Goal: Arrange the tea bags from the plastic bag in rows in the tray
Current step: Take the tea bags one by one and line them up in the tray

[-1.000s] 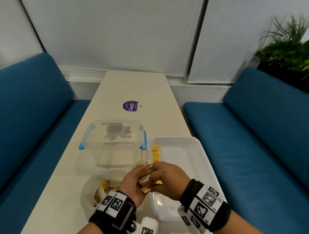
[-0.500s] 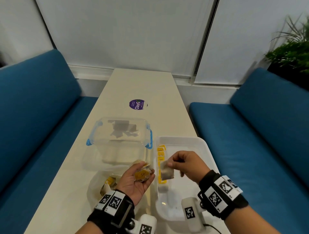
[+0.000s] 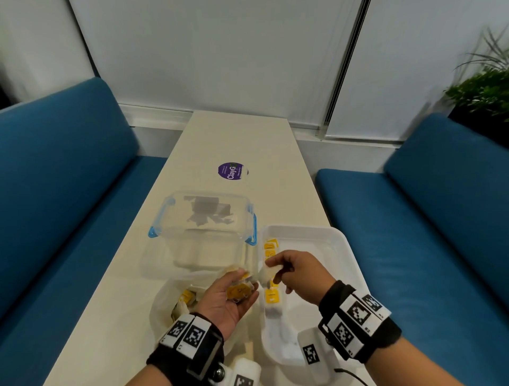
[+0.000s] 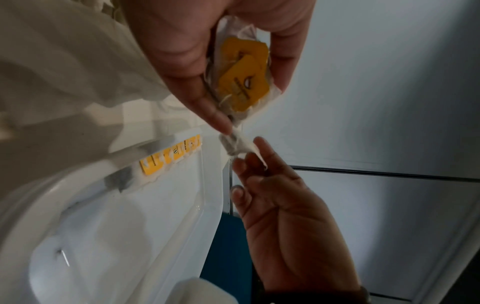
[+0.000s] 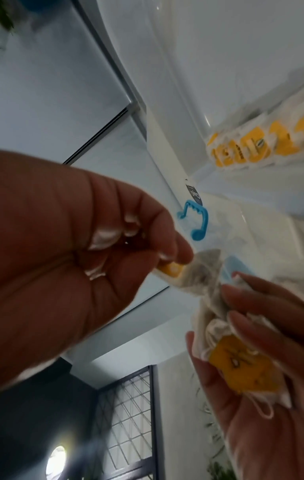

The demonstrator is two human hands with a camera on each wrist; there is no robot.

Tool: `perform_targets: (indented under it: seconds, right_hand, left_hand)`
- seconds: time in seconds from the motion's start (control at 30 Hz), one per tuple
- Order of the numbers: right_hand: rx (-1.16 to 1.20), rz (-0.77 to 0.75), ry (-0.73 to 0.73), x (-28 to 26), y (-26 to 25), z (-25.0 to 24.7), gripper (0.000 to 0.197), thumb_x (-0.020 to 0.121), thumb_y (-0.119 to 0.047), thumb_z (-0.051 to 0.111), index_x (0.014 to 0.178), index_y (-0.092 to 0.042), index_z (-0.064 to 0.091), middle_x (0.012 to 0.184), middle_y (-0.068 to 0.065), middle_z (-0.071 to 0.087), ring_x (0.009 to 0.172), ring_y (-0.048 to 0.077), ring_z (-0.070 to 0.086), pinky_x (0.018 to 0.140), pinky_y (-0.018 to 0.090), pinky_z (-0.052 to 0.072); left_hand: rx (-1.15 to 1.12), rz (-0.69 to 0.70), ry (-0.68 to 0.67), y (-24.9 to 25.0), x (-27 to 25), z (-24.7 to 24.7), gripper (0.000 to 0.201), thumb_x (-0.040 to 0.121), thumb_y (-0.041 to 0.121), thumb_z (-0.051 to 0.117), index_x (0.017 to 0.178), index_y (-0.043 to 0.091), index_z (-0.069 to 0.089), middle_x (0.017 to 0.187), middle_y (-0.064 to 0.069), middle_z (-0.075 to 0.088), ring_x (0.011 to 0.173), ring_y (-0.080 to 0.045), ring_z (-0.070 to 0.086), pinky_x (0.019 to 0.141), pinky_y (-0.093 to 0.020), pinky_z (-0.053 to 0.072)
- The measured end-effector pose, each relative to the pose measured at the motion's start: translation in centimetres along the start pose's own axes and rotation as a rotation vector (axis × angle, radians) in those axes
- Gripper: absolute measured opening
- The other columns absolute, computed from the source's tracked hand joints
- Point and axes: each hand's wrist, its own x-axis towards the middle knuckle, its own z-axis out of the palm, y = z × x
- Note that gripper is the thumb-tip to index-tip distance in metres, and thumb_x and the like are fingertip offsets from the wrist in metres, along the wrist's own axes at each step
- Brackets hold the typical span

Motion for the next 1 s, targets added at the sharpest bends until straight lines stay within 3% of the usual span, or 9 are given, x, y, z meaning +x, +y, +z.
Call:
perform_targets:
  seconds: [0.1,0.17,0.3,0.4,0.5,0.7,0.8,0.9,1.0]
  right_hand:
    - [-0.397,-0.022,0.034,0.4,0.8,-0.4,0.033,0.083,0.005,0.051,0.108,-0.010,0.067,0.103,-0.001,0.064,0.096,0.014,0.059,0.082,0.017,0.045]
    - [-0.636,0.042,-0.057,0.6,1.4,-0.4,0.021,0.085,-0.008,0.059,0.103,-0.013,0.070,0.110,0.002,0.065,0.104,0.018,0.059,0.088,0.023,0.045]
    - [-0.882,0.168,-0.384,0.8,2.0,0.6,0.028,0.085,-0.023,0.066,0.106,-0.005,0.069,0.110,0.010,0.068,0.100,0.024,0.063,0.086,0.030,0.048]
    - [-0.993,0.195,-0.495,1.2,1.8,2.1,0.036,0.087,-0.027,0.064,0.111,-0.001,0.065,0.097,0.010,0.063,0.086,0.021,0.054,0.086,0.031,0.047]
    - [-1.117,0.197,-0.545,2.2,1.0,3.5,0.042,0.090,-0.029,0.060,0.118,0.001,0.060,0.097,0.014,0.057,0.086,0.022,0.048,0.092,0.034,0.046]
    - [-1.128,0.216,-0.508,4.4,0.6,4.3,0.047,0.089,-0.031,0.062,0.124,0.000,0.056,0.074,0.006,0.051,0.089,0.024,0.048,0.091,0.033,0.044]
    - [-1.124,0.220,-0.517,4.6,0.7,4.6,0.048,0.089,-0.030,0.061,0.127,-0.001,0.054,0.099,0.014,0.056,0.092,0.024,0.048,0.096,0.034,0.043]
    - [-1.084,0.247,-0.492,4.9,1.0,4.8,0.049,0.087,-0.029,0.063,0.127,-0.002,0.055,0.115,0.015,0.059,0.112,0.028,0.056,0.098,0.035,0.043]
    - [-0.942,0.262,-0.431,4.8,0.9,4.0,0.035,0.085,-0.024,0.066,0.110,0.001,0.062,0.108,0.014,0.066,0.086,0.024,0.061,0.072,0.029,0.050]
  left_hand:
    - [-0.026,-0.003,-0.004,0.4,0.0,-0.3,0.006,0.076,0.006,0.062,0.082,0.005,0.059,0.078,-0.015,0.062,0.062,-0.024,0.065,0.055,-0.029,0.058]
    - [-0.034,-0.001,-0.008,0.6,-0.1,-0.5,0.007,0.075,0.007,0.063,0.080,0.005,0.060,0.075,-0.014,0.063,0.058,-0.023,0.066,0.055,-0.029,0.058]
    - [-0.045,0.012,-0.013,0.9,-0.2,-0.8,0.001,0.079,0.007,0.061,0.080,0.006,0.060,0.070,-0.013,0.066,0.059,-0.022,0.066,0.056,-0.029,0.058]
    - [-0.052,0.018,-0.014,0.9,-0.4,-1.0,0.001,0.080,0.007,0.061,0.080,0.006,0.061,0.070,-0.013,0.066,0.063,-0.023,0.065,0.058,-0.030,0.057]
    - [-0.056,0.014,-0.010,0.7,-0.6,-1.2,0.002,0.080,0.007,0.061,0.080,0.005,0.061,0.071,-0.014,0.066,0.066,-0.025,0.065,0.058,-0.031,0.058]
    - [-0.056,-0.007,-0.013,0.8,-0.9,-1.7,0.005,0.078,0.008,0.062,0.081,0.004,0.061,0.075,-0.015,0.064,0.067,-0.025,0.065,0.057,-0.031,0.058]
    - [-0.053,-0.009,-0.016,0.9,-0.9,-2.0,0.015,0.068,0.009,0.065,0.081,0.004,0.061,0.076,-0.016,0.064,0.068,-0.025,0.065,0.056,-0.030,0.058]
    - [-0.044,-0.002,-0.019,0.9,-1.0,-2.2,0.022,0.062,0.011,0.067,0.082,0.005,0.061,0.077,-0.016,0.064,0.065,-0.025,0.066,0.055,-0.030,0.058]
    - [-0.042,0.000,-0.022,0.8,-1.2,-2.4,0.022,0.062,0.011,0.067,0.082,0.005,0.061,0.075,-0.016,0.065,0.068,-0.026,0.065,0.055,-0.030,0.058]
